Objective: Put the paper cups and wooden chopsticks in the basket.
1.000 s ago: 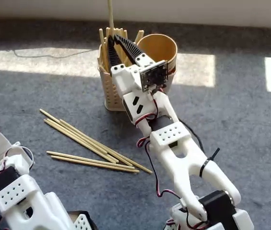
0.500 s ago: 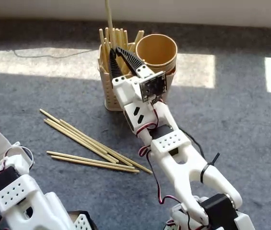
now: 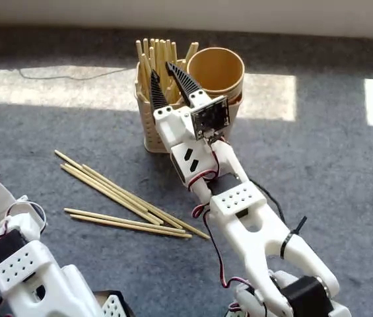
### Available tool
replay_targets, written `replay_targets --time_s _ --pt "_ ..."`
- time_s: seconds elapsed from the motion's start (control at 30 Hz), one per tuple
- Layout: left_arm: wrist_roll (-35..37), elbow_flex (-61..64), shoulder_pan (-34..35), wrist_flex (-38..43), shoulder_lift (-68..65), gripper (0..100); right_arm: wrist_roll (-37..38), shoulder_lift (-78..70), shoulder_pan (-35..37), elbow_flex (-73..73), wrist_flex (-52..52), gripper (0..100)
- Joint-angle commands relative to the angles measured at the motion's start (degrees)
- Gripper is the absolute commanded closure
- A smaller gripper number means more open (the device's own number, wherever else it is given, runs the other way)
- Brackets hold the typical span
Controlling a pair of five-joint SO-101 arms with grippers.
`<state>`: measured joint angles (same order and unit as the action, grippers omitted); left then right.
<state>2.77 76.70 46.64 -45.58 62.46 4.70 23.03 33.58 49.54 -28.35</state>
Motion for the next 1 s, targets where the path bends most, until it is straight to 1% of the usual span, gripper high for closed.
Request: replay_targets --time_s 0.0,0.2,0.37,0.53,0.63,0.7,0.97 --pt "-0.3 -0.4 -1.1 1.1 1.3 100 -0.6 9.8 2.4 -3.9 12.1 89.0" --pt "-0.3 -0.4 -1.1 1.1 1.3 100 -0.6 19.8 5.5 -5.9 31.3 89.0" --pt "-0.3 -0.4 -1.1 1.1 1.3 100 -0.4 24.0 9.3 -6.0 47.7 89.0" --pt "-0.3 -0.4 -1.1 1.1 1.3 100 -0.4 24.5 15.0 -5.9 58.2 89.0" --pt "-0.3 -0.4 -1.1 1.1 1.3 100 -0.4 23.3 18.9 -5.6 60.4 89.0" --pt "-0.3 -0.4 -1.1 1.1 1.3 100 -0.4 20.9 20.2 -5.6 60.4 89.0" --pt "-0.3 -0.3 -1.1 1.1 1.3 100 -0.7 1.8 20.6 -6.1 59.9 89.0"
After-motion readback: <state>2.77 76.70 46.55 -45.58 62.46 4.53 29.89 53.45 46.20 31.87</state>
